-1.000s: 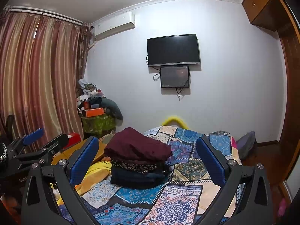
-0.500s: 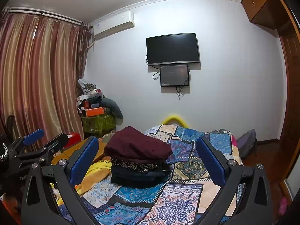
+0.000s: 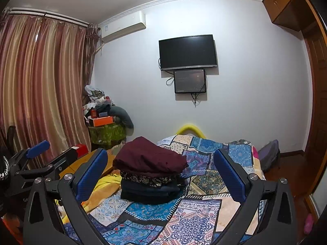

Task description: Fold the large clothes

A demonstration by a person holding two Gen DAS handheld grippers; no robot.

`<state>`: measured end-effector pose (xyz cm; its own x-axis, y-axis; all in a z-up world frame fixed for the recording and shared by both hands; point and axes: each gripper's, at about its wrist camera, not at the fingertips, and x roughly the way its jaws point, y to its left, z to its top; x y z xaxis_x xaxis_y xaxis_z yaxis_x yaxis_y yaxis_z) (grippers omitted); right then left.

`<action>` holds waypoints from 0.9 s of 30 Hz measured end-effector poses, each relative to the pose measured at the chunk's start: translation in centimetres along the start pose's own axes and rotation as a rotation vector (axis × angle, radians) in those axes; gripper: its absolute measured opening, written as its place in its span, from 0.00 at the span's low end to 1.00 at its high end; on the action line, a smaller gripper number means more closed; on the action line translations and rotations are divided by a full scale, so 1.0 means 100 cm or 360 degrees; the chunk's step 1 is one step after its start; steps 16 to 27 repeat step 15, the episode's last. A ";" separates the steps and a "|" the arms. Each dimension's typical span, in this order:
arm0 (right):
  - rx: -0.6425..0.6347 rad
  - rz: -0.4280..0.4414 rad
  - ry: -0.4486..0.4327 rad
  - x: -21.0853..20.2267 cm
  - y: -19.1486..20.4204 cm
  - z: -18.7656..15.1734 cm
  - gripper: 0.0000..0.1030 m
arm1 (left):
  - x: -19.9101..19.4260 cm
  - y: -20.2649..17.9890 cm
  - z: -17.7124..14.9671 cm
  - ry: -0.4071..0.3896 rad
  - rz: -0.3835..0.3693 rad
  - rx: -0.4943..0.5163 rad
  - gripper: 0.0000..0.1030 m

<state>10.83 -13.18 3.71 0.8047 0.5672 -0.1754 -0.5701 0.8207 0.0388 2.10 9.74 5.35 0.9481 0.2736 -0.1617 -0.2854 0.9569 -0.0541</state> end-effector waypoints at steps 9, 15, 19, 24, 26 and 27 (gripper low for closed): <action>0.0010 -0.0013 0.0017 0.004 0.001 -0.001 1.00 | 0.002 -0.003 -0.001 0.0014 -0.0026 0.0009 0.99; 0.0009 -0.0014 0.0022 0.005 0.002 -0.001 1.00 | 0.003 -0.001 -0.001 0.0018 -0.0027 0.0005 0.99; 0.0009 -0.0014 0.0022 0.005 0.002 -0.001 1.00 | 0.003 -0.001 -0.001 0.0018 -0.0027 0.0005 0.99; 0.0009 -0.0014 0.0022 0.005 0.002 -0.001 1.00 | 0.003 -0.001 -0.001 0.0018 -0.0027 0.0005 0.99; 0.0009 -0.0014 0.0022 0.005 0.002 -0.001 1.00 | 0.003 -0.001 -0.001 0.0018 -0.0027 0.0005 0.99; 0.0009 -0.0014 0.0022 0.005 0.002 -0.001 1.00 | 0.003 -0.001 -0.001 0.0018 -0.0027 0.0005 0.99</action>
